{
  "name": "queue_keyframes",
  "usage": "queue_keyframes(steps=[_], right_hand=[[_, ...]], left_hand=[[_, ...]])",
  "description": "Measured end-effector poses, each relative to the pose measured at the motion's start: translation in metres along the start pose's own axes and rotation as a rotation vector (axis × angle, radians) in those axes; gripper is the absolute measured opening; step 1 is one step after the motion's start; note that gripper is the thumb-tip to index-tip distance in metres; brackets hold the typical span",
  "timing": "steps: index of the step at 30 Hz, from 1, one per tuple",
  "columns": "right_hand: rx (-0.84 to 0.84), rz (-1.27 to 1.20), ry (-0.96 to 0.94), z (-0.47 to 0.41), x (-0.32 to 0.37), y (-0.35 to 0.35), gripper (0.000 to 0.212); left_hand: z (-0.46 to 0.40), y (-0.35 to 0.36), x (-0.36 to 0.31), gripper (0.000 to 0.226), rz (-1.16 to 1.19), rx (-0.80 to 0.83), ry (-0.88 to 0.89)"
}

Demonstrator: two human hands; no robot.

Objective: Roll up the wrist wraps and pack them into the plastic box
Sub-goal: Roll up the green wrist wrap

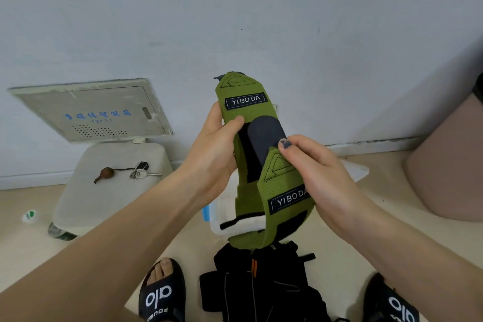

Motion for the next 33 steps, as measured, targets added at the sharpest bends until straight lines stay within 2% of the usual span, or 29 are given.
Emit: queue_keyframes(steps=[33], right_hand=[[-0.013, -0.017, 0.045, 0.008, -0.004, 0.004, 0.03]], left_hand=[[0.014, 0.013, 0.007, 0.032, 0.026, 0.024, 0.028]])
Point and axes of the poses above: each hand's wrist, its own z-axis away from the middle knuckle, its own y-axis out of the palm, x = y × z, the point moved 1 cm from there along -z, towards the middle knuckle, and after that the axes turned 11 degrees about z, right-handed, at the moved point
